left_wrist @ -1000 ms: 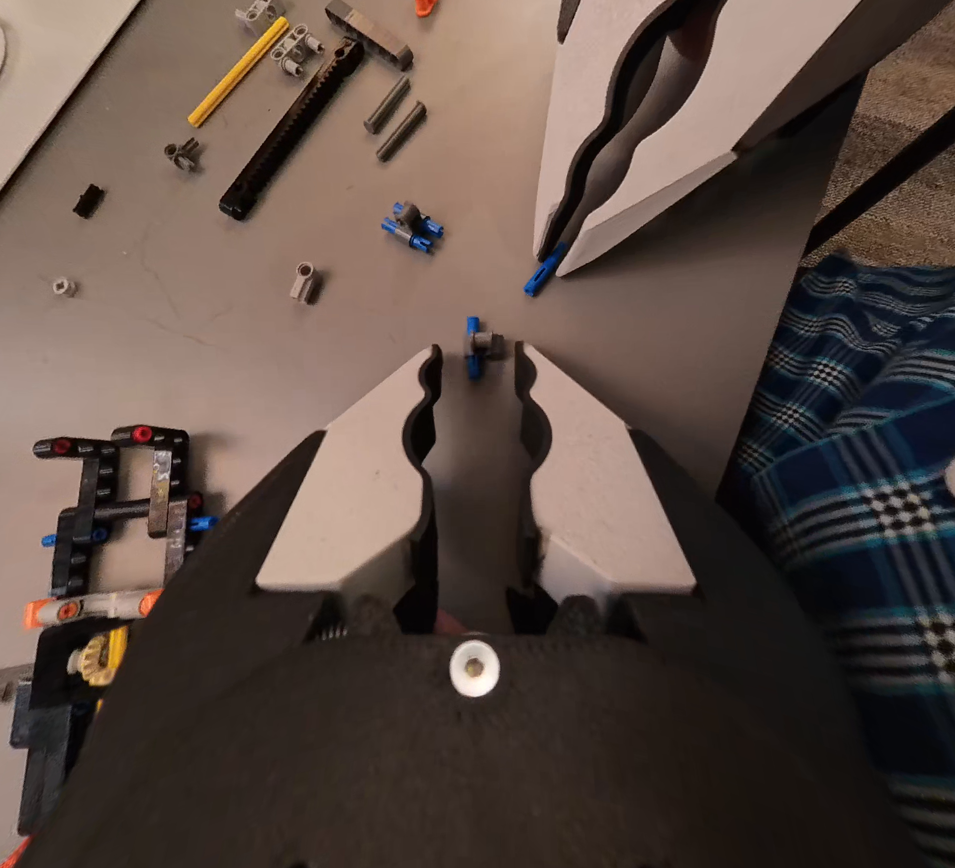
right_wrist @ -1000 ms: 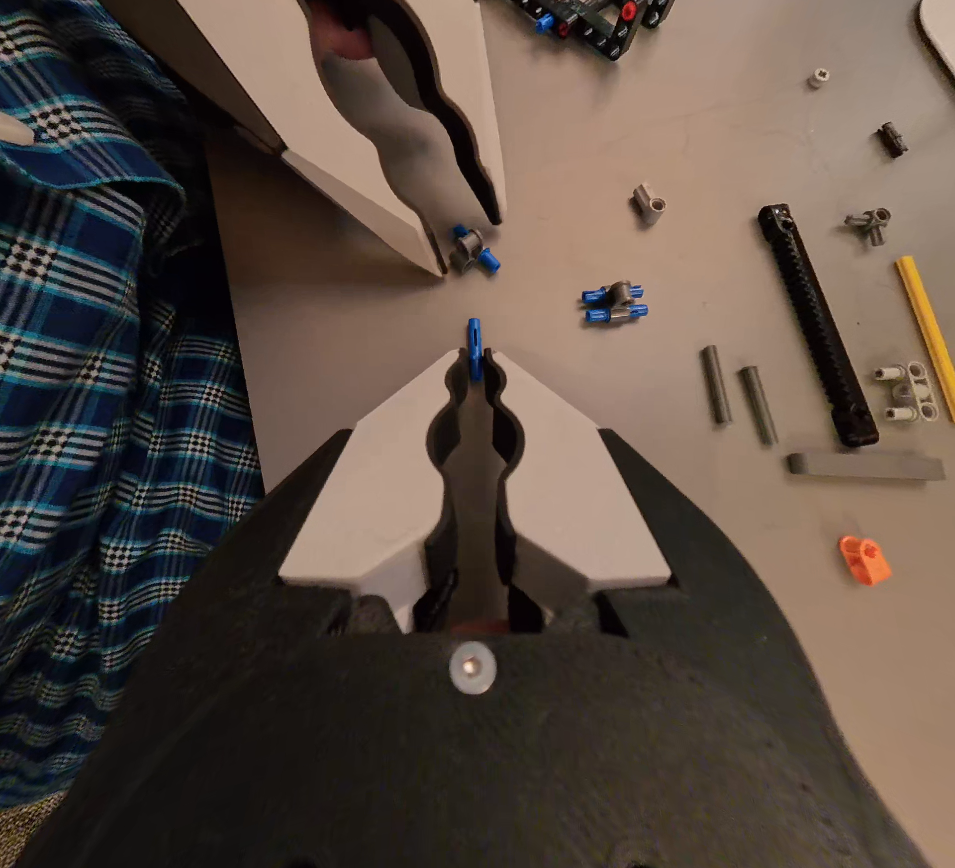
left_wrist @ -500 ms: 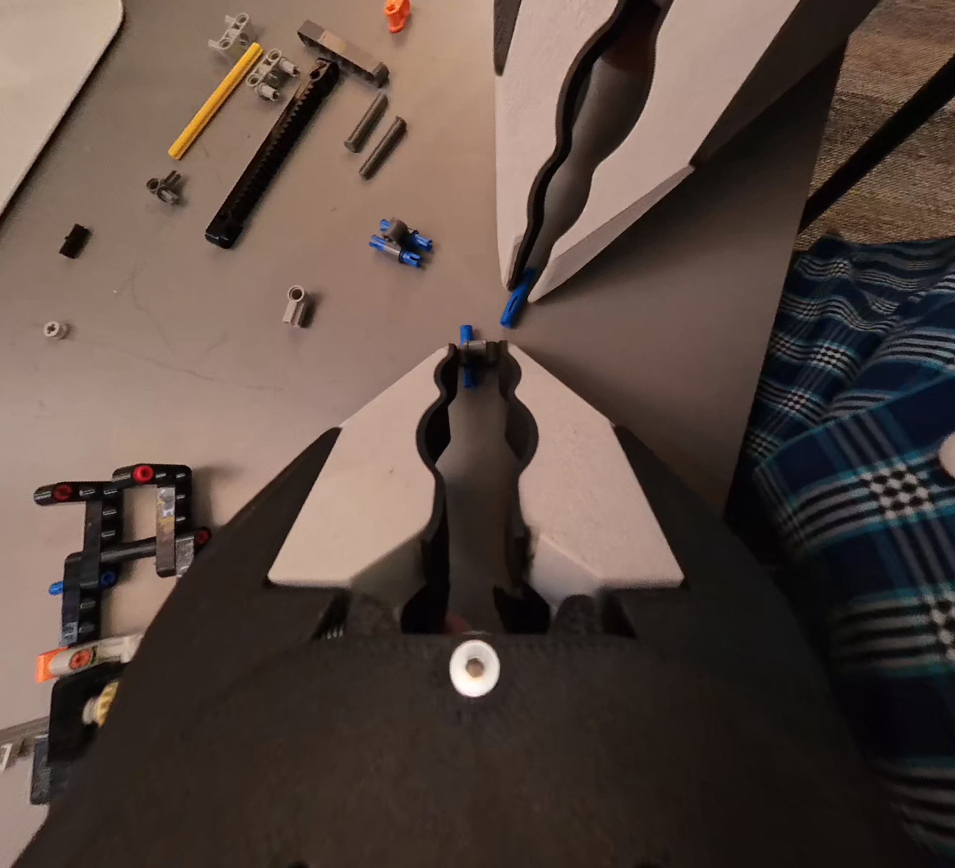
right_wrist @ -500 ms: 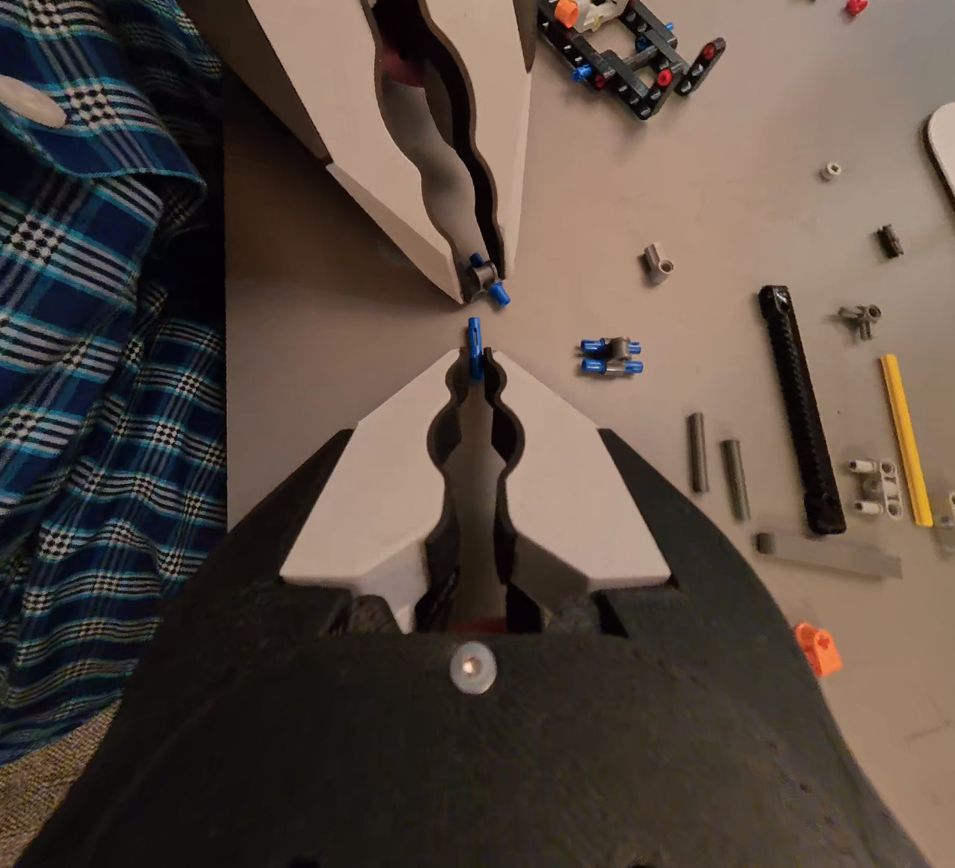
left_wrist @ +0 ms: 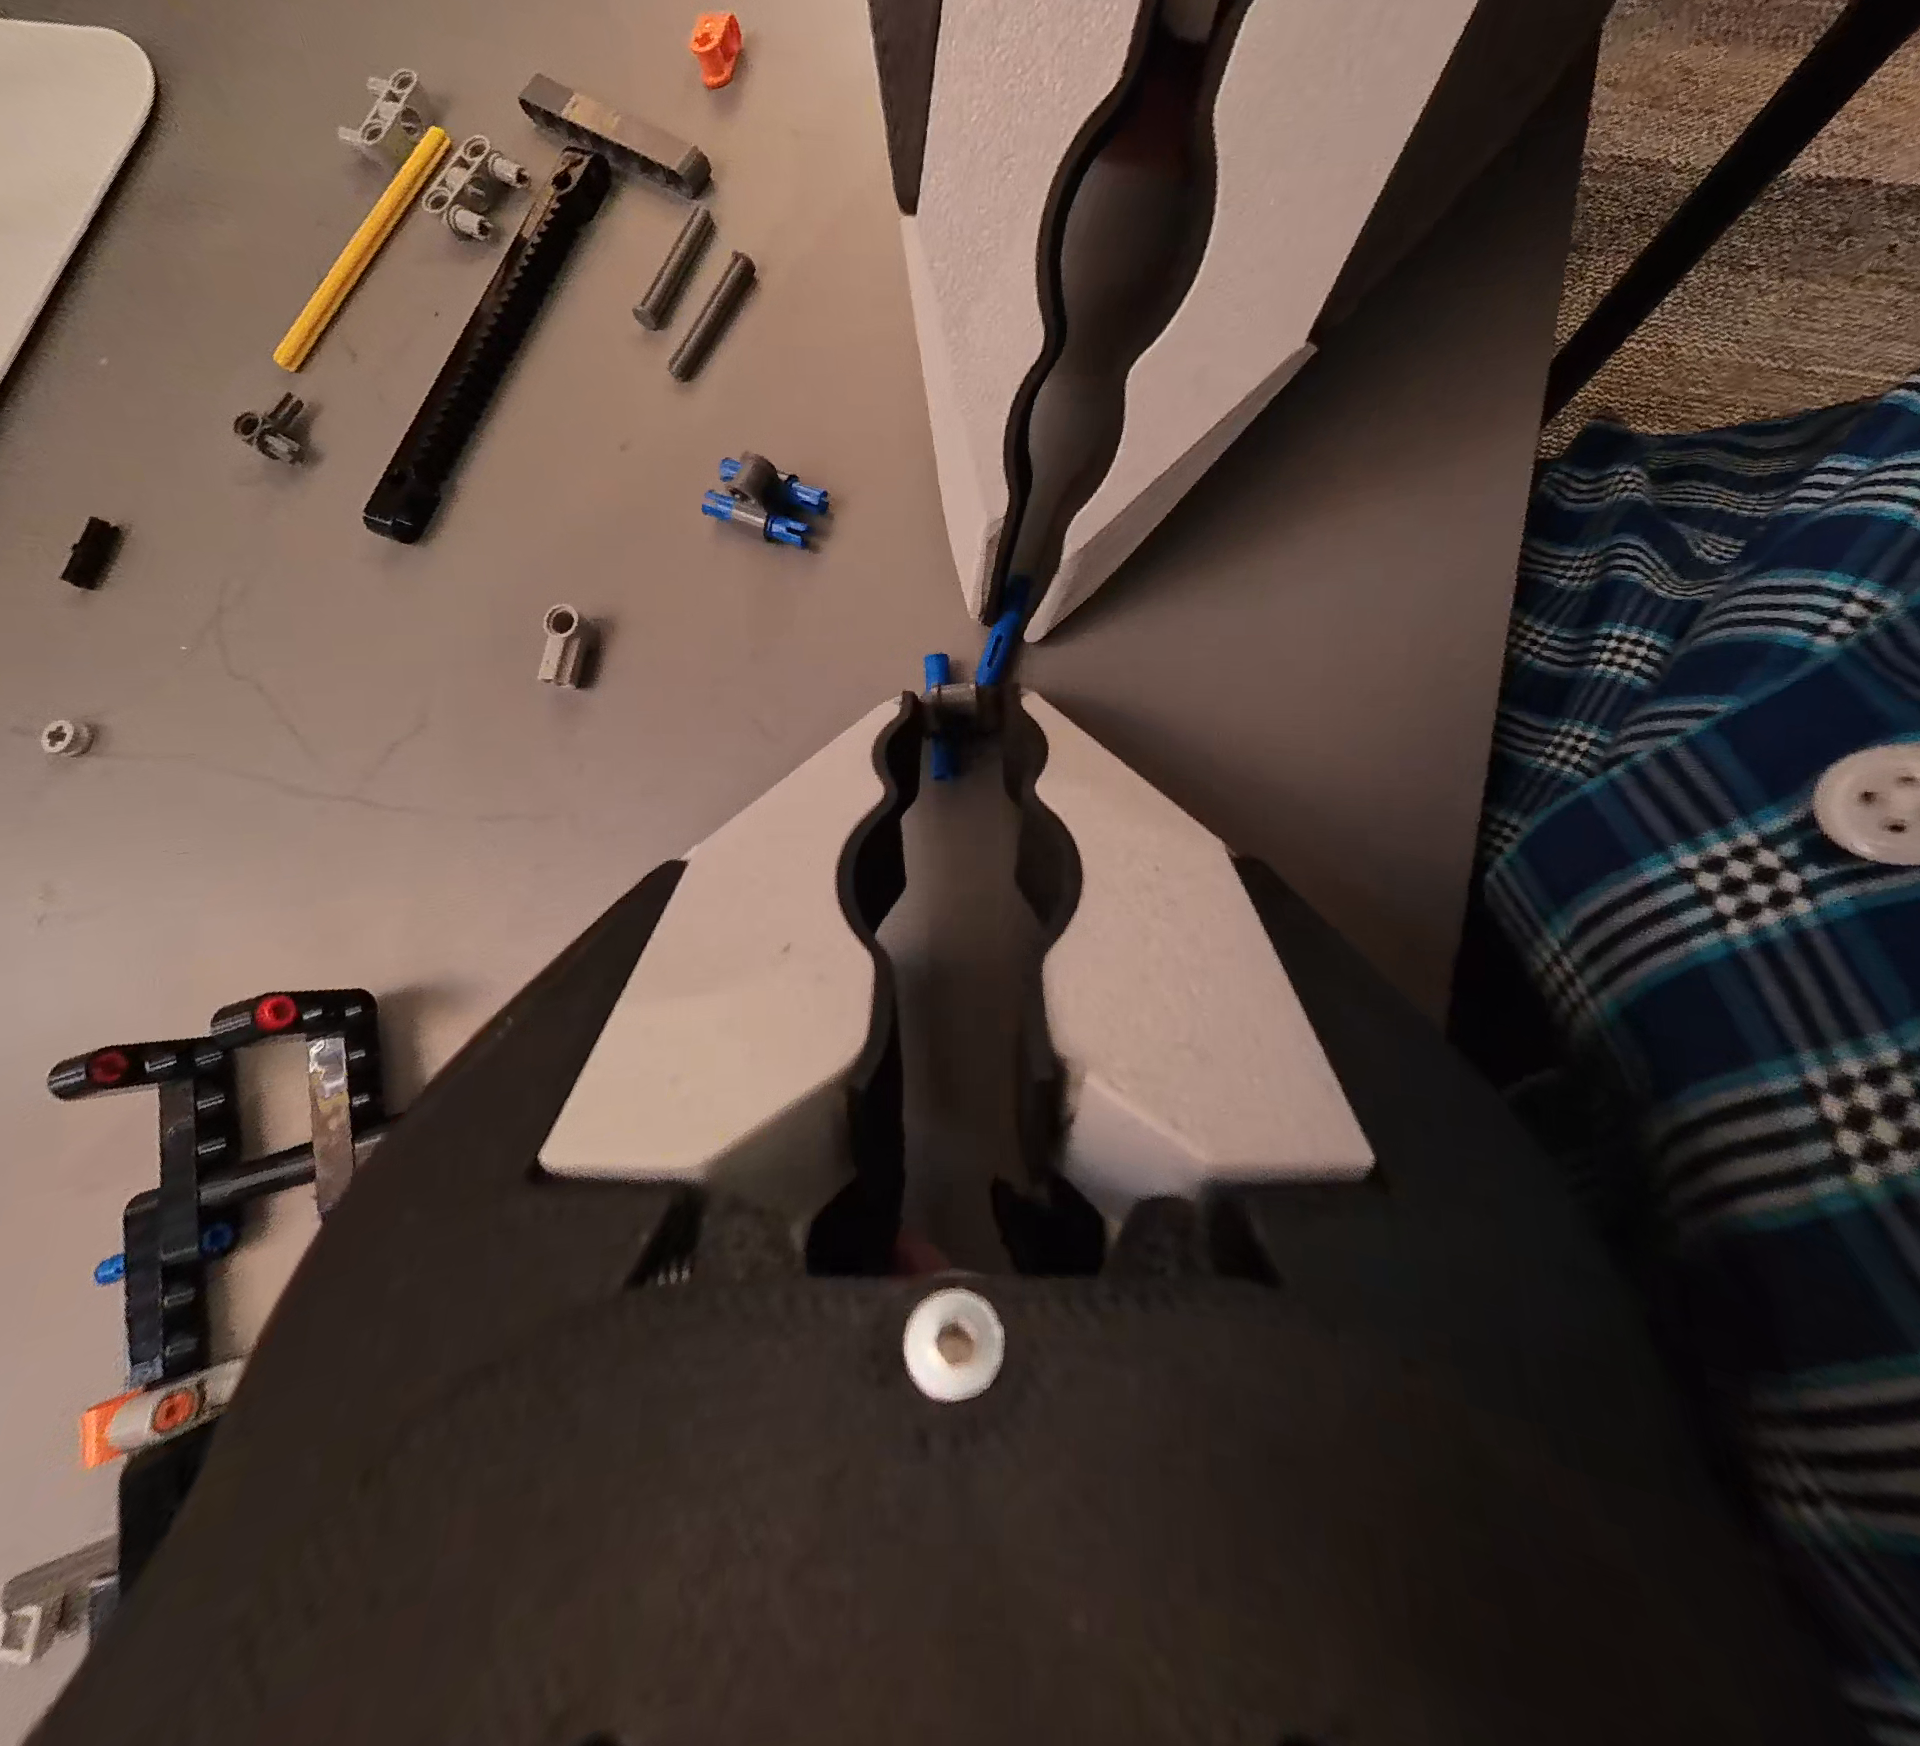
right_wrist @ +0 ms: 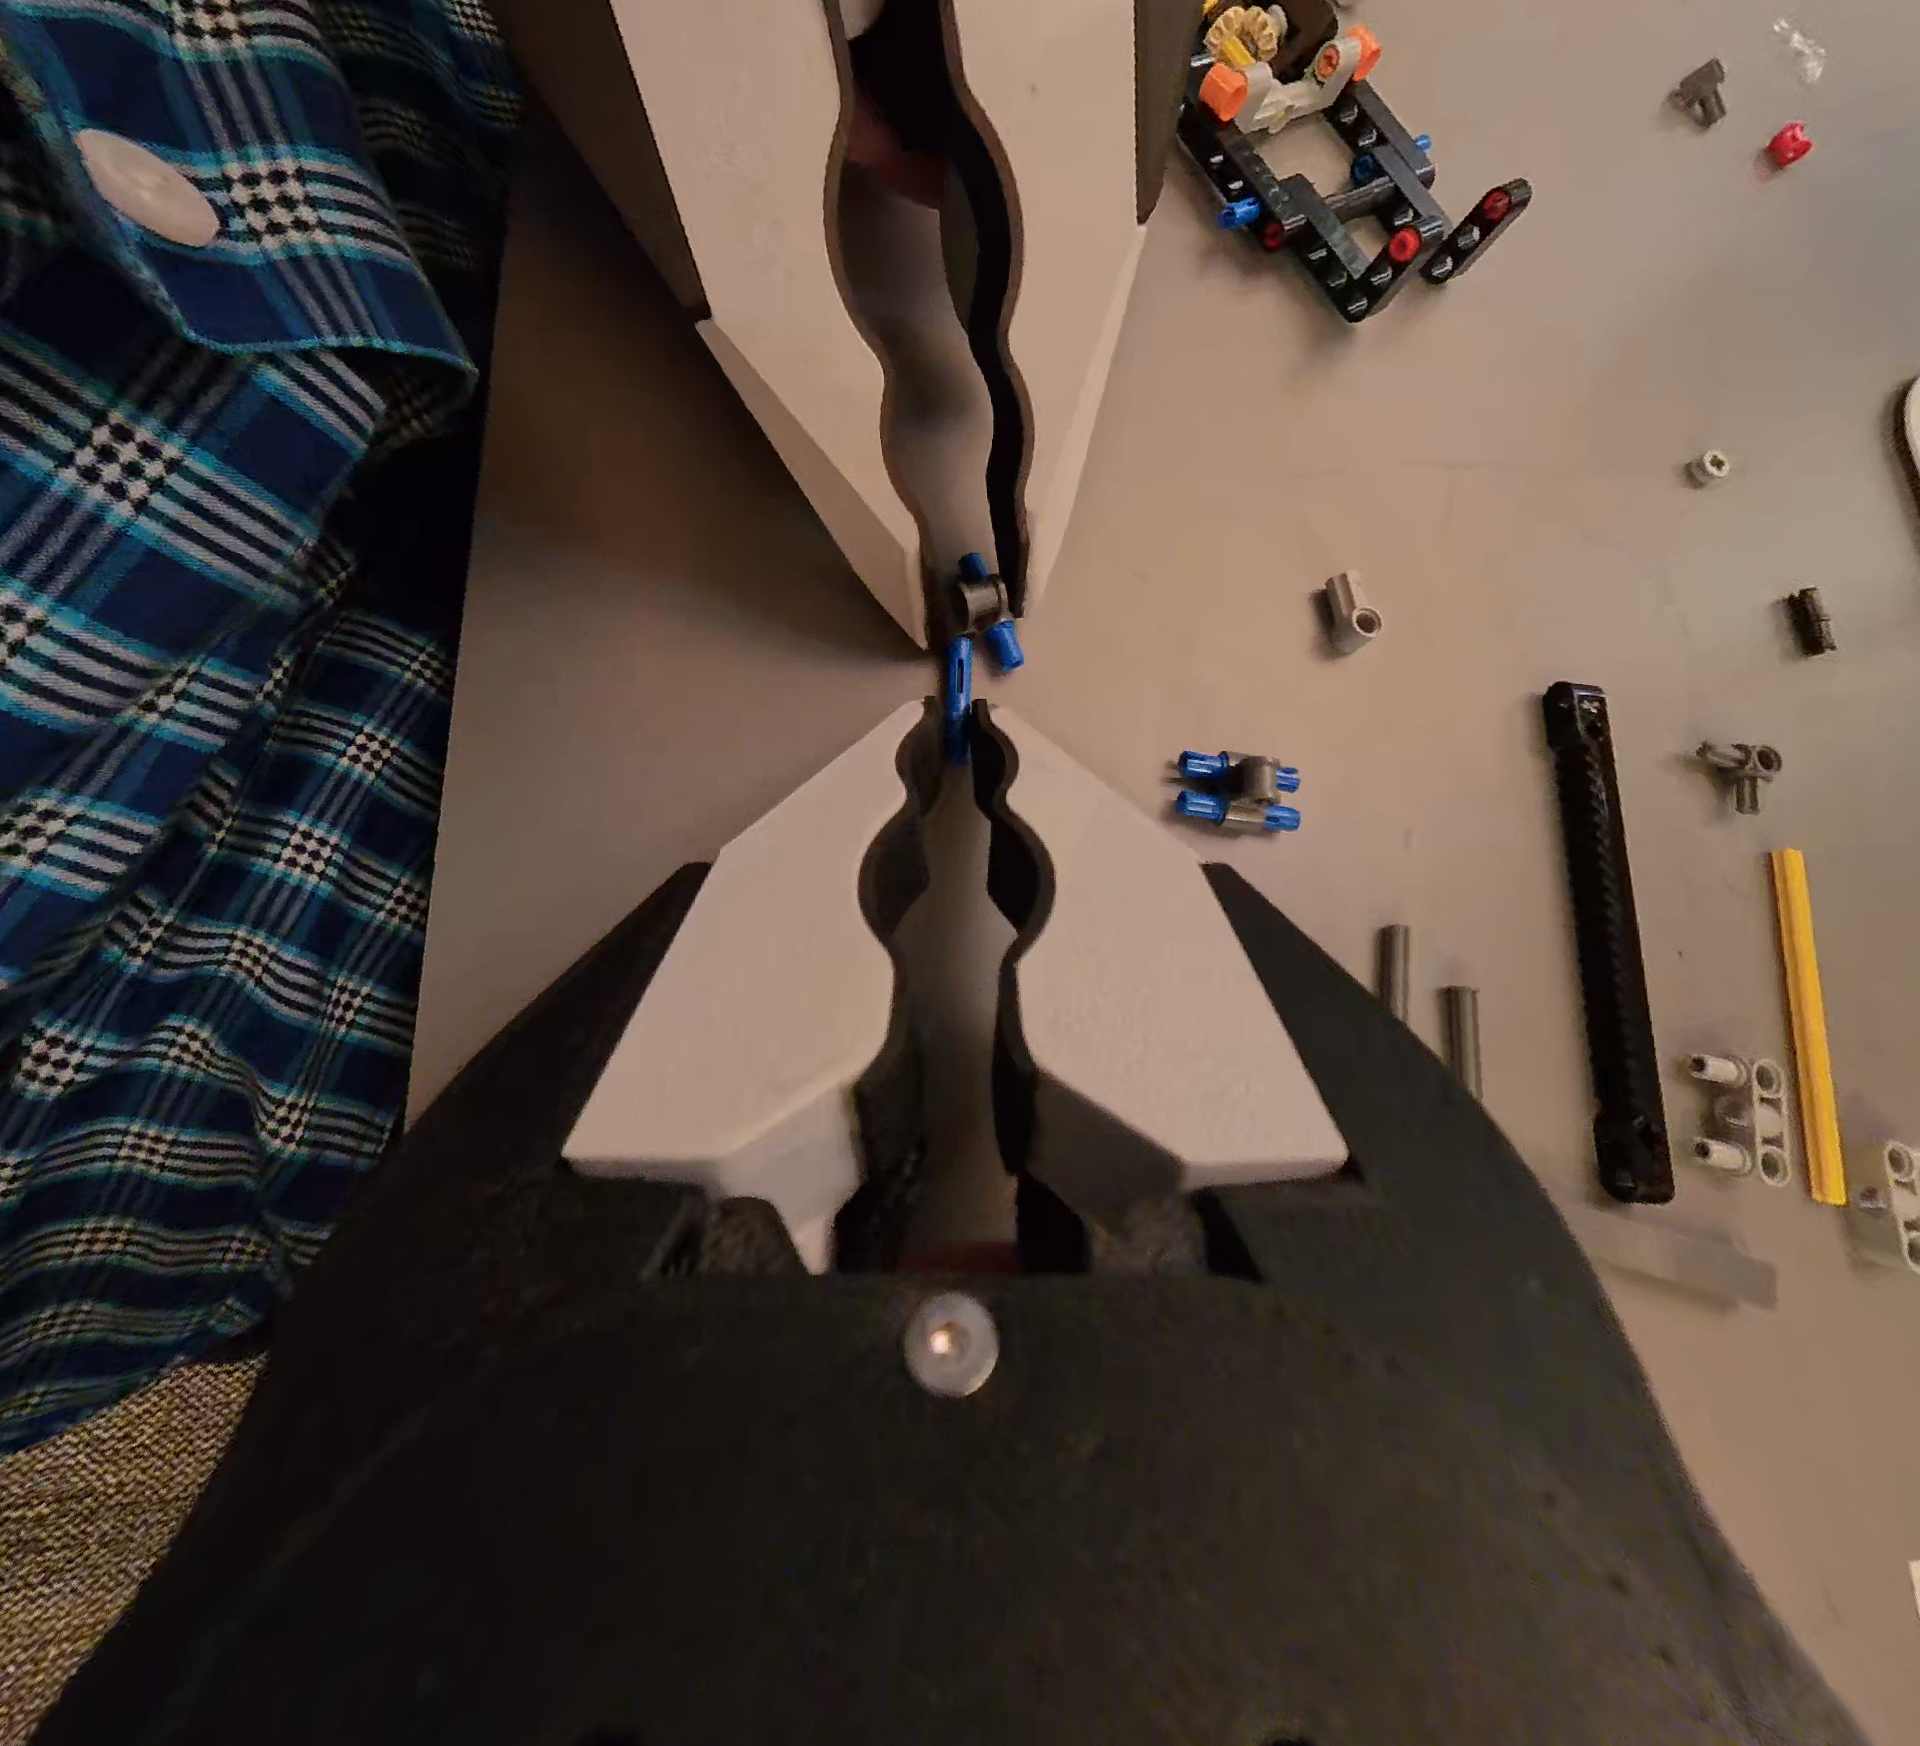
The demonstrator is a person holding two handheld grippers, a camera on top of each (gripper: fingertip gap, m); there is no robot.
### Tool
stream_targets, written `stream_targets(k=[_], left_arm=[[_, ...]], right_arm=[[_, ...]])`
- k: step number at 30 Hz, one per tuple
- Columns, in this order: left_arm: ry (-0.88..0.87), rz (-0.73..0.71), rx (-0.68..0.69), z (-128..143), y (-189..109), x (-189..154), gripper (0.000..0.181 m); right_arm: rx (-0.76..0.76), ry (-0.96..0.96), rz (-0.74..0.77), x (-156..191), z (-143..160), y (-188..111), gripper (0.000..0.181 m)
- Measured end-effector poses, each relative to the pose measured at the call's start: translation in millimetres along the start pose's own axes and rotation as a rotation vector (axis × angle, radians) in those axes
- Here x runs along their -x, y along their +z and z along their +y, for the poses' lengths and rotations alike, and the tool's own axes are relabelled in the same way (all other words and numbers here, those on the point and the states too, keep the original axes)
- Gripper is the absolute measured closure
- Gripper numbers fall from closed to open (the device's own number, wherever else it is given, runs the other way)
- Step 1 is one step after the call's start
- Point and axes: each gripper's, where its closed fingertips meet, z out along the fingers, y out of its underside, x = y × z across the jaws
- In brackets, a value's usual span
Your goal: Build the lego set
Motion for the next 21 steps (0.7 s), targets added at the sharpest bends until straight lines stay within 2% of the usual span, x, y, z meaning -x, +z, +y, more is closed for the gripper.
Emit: stream_targets(k=[1, 13, 21], left_arm=[[0.007, 0.000, -0.001, 0.0, -0.2, 0.0, 0.167], [0.126, -0.007, -0.020, -1.4, -1.4, -1.8, 0.167], [0.129, 0.008, -0.061, -8.9, -4.5, -0.1, 0.167]], right_arm=[[0.000, -0.001, -0.001, -0.4, 0.0, 0.1, 0.179], [-0.022, -0.106, -0.024, -4.7, -0.8, 1.3, 0.179], [-0.050, -0.162, -0.016, -7.9, -2.2, -0.1, 0.179]])
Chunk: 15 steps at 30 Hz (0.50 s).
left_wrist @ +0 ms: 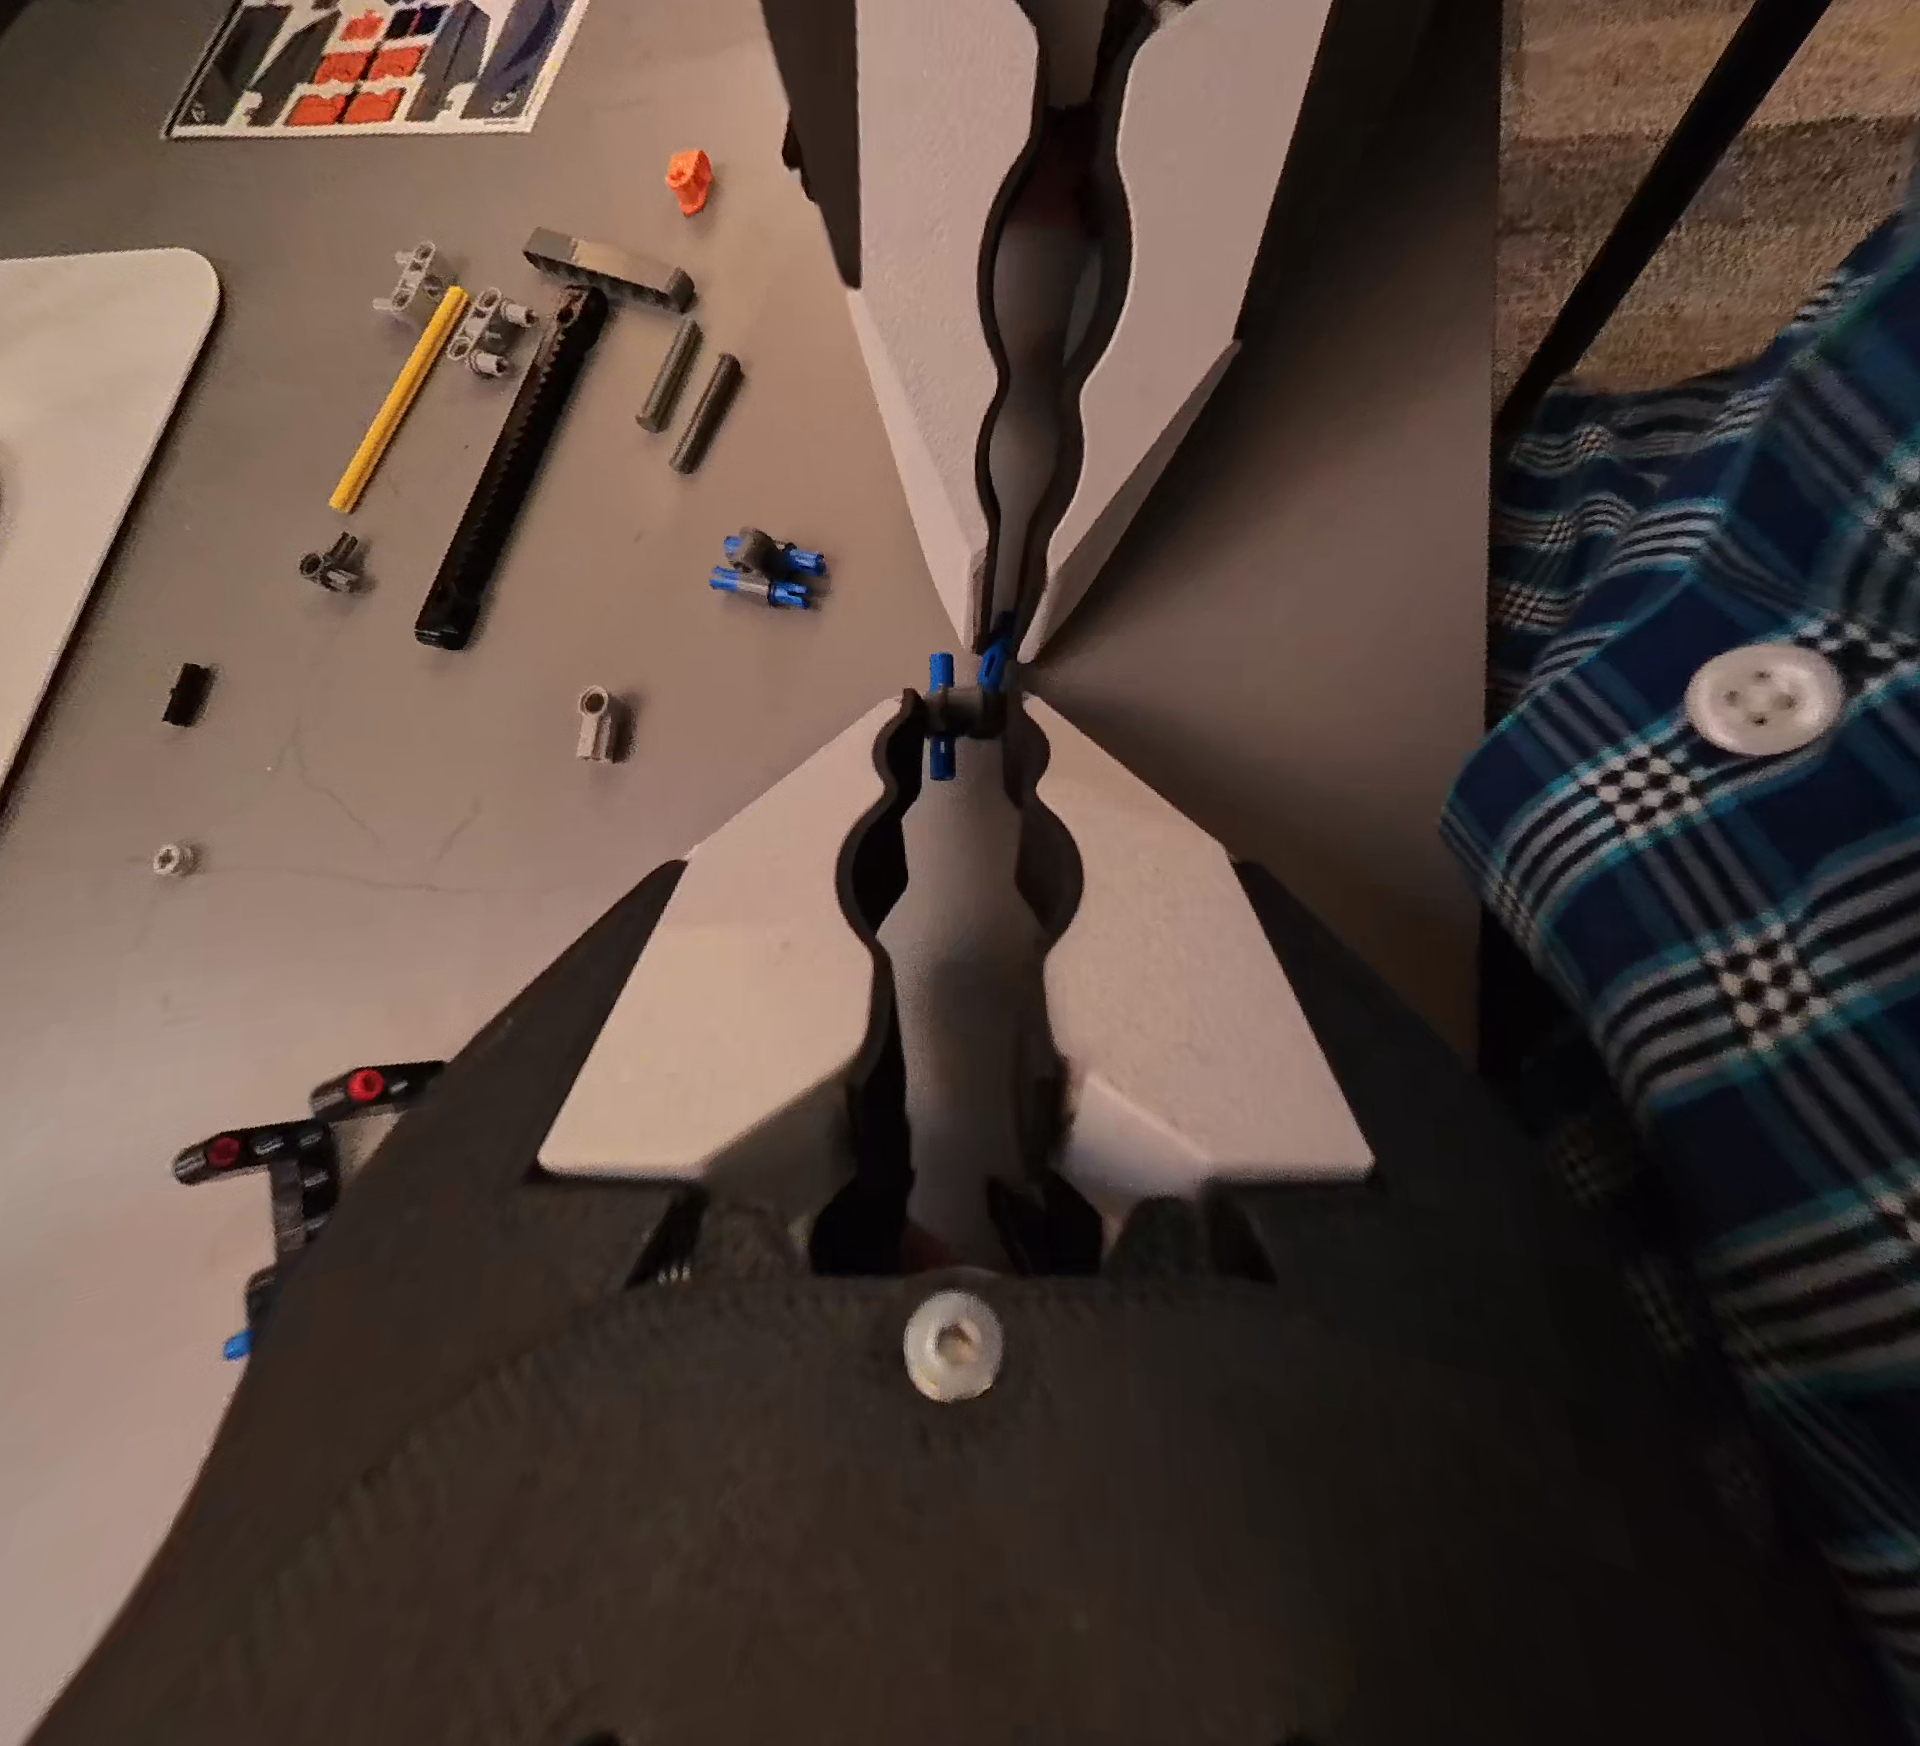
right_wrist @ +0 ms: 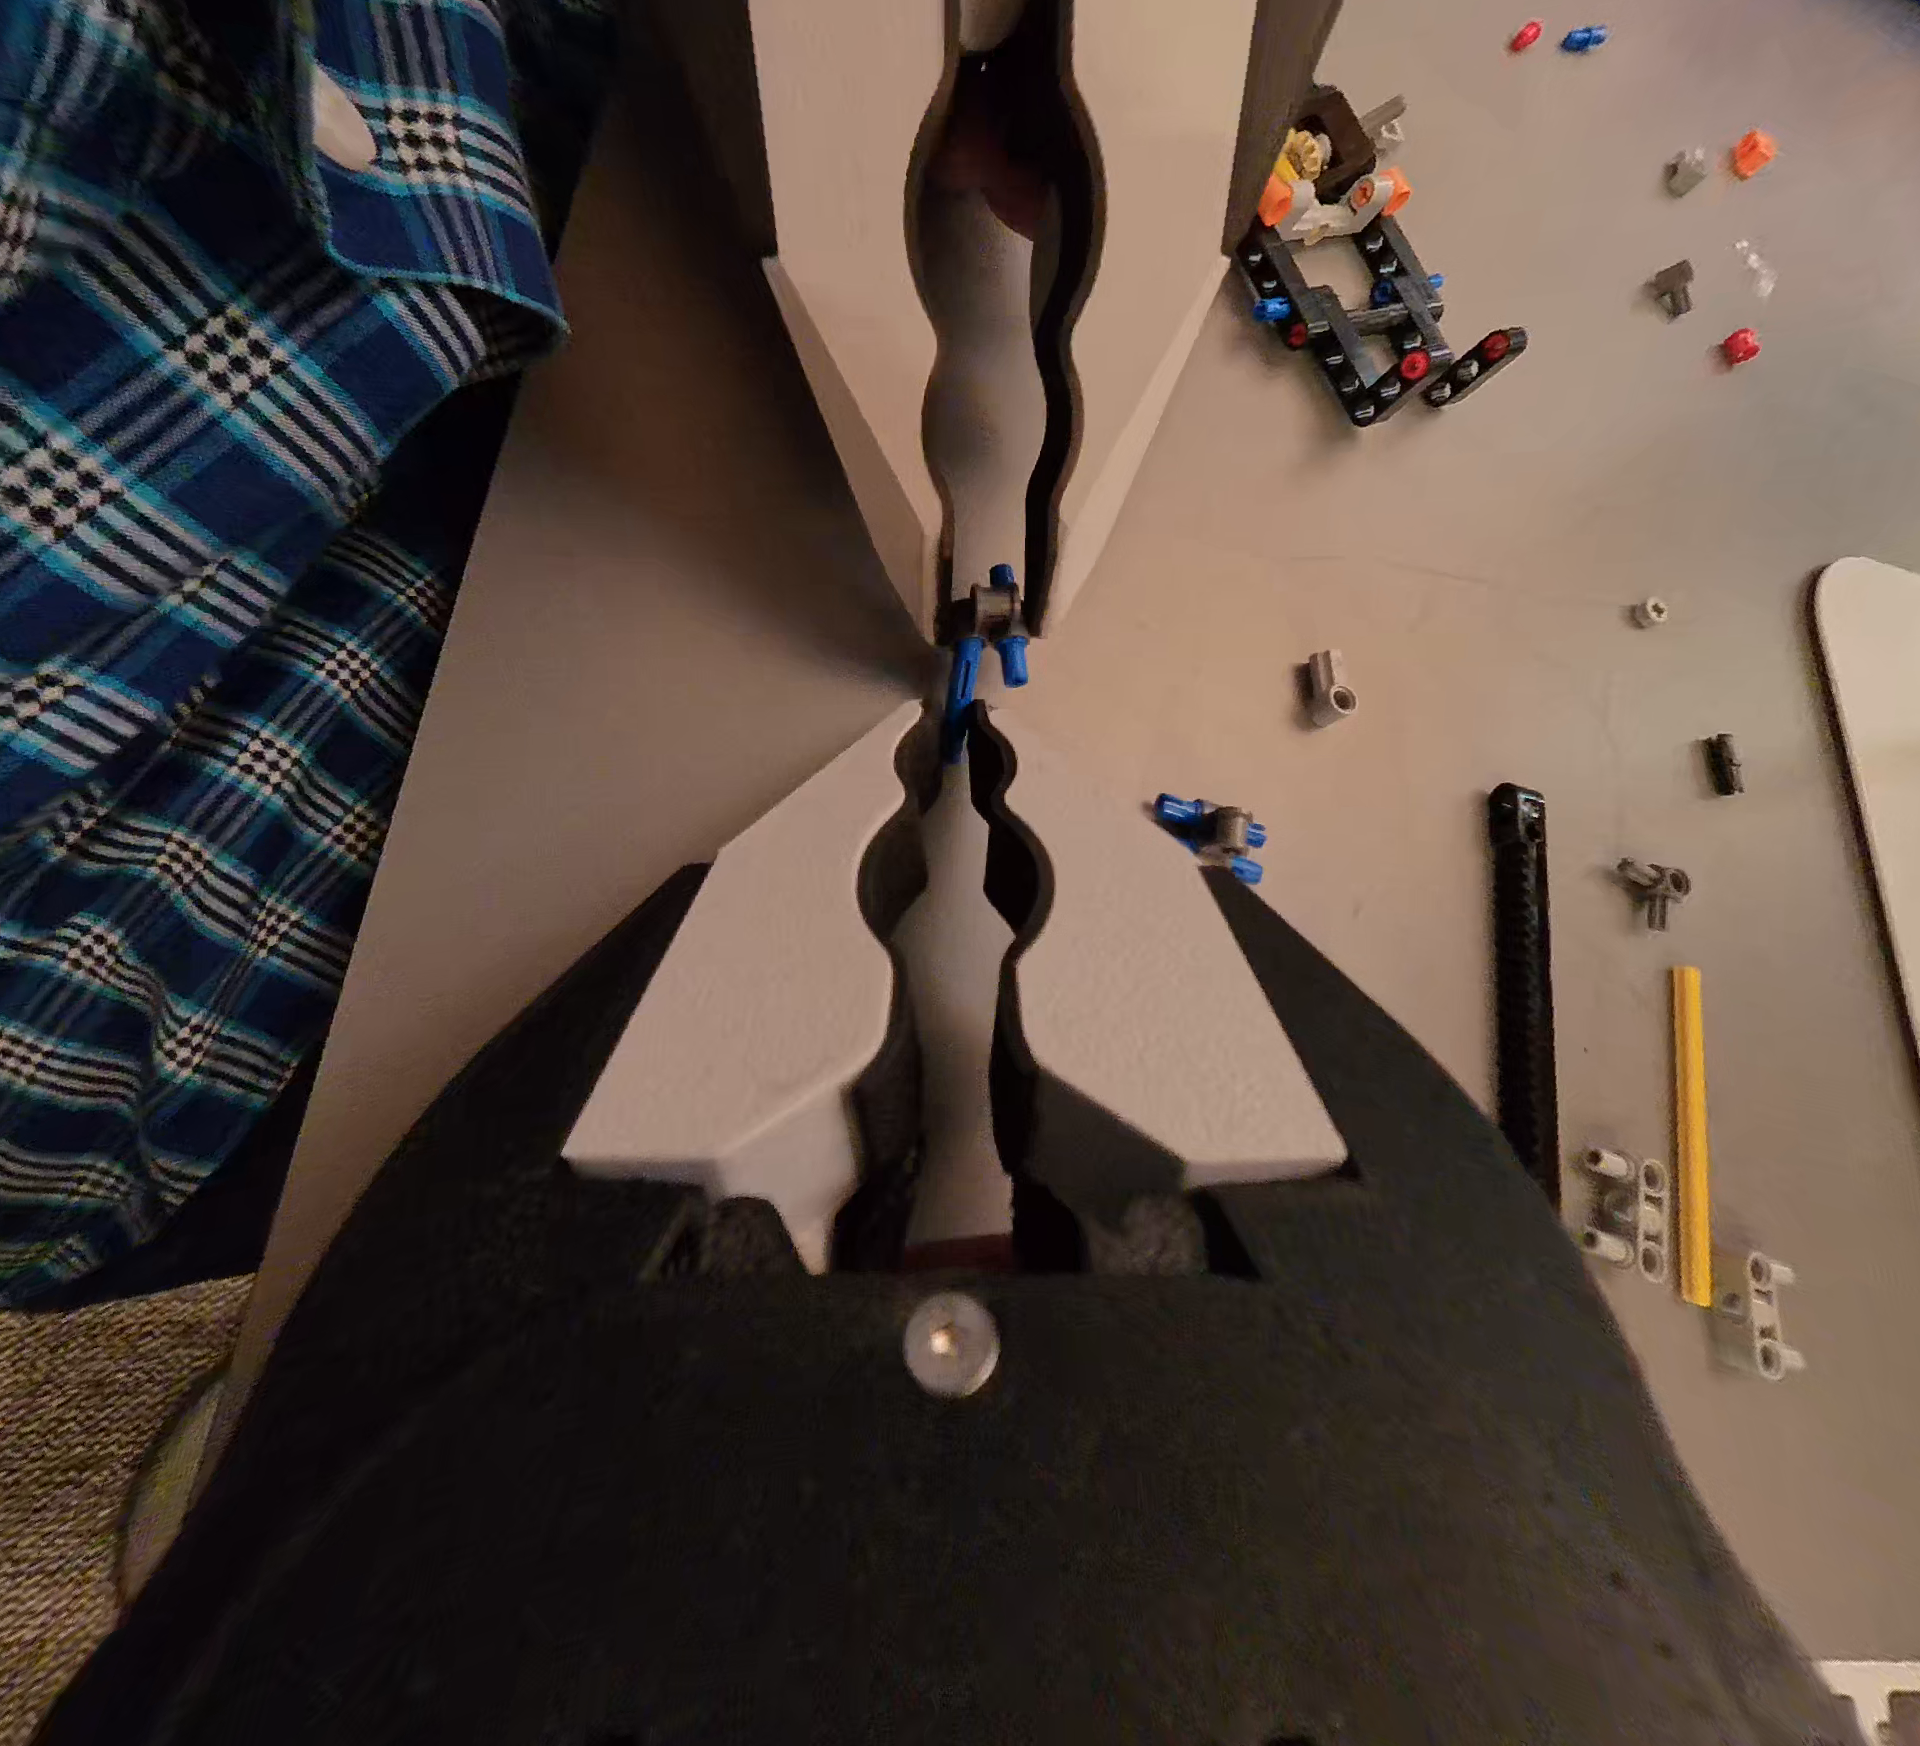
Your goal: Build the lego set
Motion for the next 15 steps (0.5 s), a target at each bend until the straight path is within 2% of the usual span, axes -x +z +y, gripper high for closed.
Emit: stream_targets(k=[6, 15], left_arm=[[0.037, -0.002, 0.036, 3, 1, 1, 0.167], [0.092, -0.034, 0.105, 0, 1, 5, 0.167]], right_arm=[[0.023, -0.044, 0.034, -4, 2, 1, 0.180], [0.143, -0.102, 0.098, -12, 4, 0, 0.180]])
